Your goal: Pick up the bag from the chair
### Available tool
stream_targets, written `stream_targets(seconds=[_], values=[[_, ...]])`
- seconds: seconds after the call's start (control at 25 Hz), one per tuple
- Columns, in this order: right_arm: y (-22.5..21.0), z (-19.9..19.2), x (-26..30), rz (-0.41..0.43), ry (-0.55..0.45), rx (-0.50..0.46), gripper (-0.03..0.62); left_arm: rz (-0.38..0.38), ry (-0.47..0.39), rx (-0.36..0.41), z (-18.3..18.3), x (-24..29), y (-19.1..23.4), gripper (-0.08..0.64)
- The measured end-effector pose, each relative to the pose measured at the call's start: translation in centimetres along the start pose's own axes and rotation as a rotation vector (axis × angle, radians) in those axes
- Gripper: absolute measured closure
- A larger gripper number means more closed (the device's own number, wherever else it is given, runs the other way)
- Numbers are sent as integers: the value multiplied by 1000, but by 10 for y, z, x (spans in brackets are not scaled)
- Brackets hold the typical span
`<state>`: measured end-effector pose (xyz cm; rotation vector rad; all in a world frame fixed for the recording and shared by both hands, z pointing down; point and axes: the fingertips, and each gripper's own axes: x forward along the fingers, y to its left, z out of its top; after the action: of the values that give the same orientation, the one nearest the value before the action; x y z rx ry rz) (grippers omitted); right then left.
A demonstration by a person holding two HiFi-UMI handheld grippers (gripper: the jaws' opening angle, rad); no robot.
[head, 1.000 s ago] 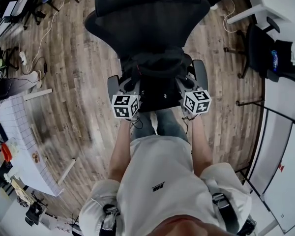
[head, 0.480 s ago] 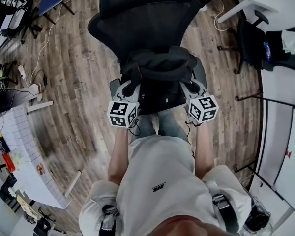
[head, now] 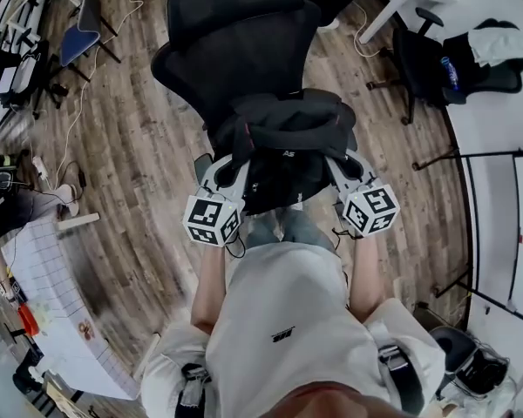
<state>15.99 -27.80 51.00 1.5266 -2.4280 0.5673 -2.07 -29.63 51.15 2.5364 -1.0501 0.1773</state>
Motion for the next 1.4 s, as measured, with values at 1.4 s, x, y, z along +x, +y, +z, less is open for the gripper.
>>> stream_targets(seconds=[1.4], values=[[49,-2,-261,153,-170,-49,561,56,-183,-17,-5,-145,-237,541]])
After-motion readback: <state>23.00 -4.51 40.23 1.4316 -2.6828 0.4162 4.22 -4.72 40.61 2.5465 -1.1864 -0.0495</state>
